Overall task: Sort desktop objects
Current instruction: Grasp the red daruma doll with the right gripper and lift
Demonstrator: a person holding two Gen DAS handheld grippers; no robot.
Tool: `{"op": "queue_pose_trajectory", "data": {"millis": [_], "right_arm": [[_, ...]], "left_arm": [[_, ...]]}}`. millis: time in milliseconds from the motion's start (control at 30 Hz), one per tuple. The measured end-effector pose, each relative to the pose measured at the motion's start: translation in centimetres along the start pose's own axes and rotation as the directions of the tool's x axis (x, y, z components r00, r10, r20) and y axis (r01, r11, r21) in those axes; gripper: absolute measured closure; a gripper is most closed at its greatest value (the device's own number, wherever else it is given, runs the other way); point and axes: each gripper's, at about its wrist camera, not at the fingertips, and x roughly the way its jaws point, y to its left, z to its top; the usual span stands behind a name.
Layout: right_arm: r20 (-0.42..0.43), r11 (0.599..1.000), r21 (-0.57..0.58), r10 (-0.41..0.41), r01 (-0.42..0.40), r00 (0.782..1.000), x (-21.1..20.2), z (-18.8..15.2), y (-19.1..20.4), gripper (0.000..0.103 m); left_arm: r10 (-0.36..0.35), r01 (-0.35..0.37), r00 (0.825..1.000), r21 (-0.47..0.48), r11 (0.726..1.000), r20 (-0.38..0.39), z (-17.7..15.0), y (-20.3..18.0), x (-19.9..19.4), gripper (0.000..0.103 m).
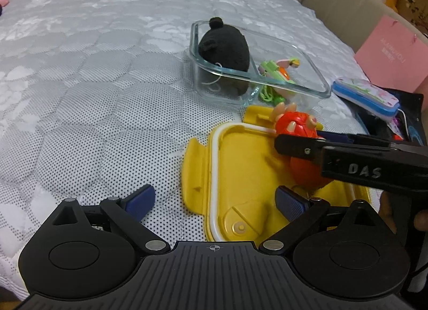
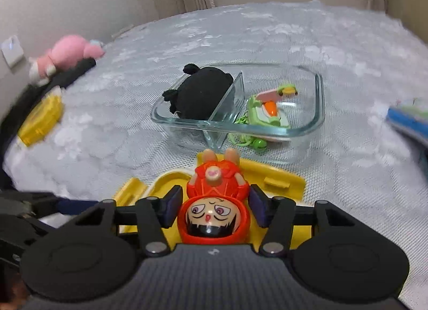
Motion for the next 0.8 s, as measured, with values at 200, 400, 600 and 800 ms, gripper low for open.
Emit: {"op": "queue_pose_trajectory", "data": {"millis": [200, 400, 600, 800], "right_arm": [[0.031, 0.995, 0.062, 0.081, -0.083, 0.996, -1.5, 0.6, -0.7, 0.047], [0.080, 0.991, 0.067, 0.107, -0.113, 0.991, -3.6, 2.3, -0.7, 0.047], [0.218, 0.996, 0.040, 0.074, -0.084, 0.973, -6.5, 6.2, -0.5, 0.047], [0.316, 0.993, -0.075, -0.059, 0.087, 0.947, -5.0, 12.0, 0.4, 0.046]], "left_arm": [[0.001, -0.001, 1.000, 0.004, 1.000, -0.007, -0.1, -0.1, 0.2, 0.003], [-0.010, 0.010, 1.000, 0.003, 1.000, -0.007, -0.1, -0.1, 0.1, 0.002], [-0.029, 0.029, 1.000, -0.019, 0.999, -0.004, -0.2, 0.4, 0.0, 0.002], [-0.041, 0.041, 0.999, -0.016, 0.999, -0.001, -0.4, 0.6, -0.2, 0.002]]}}
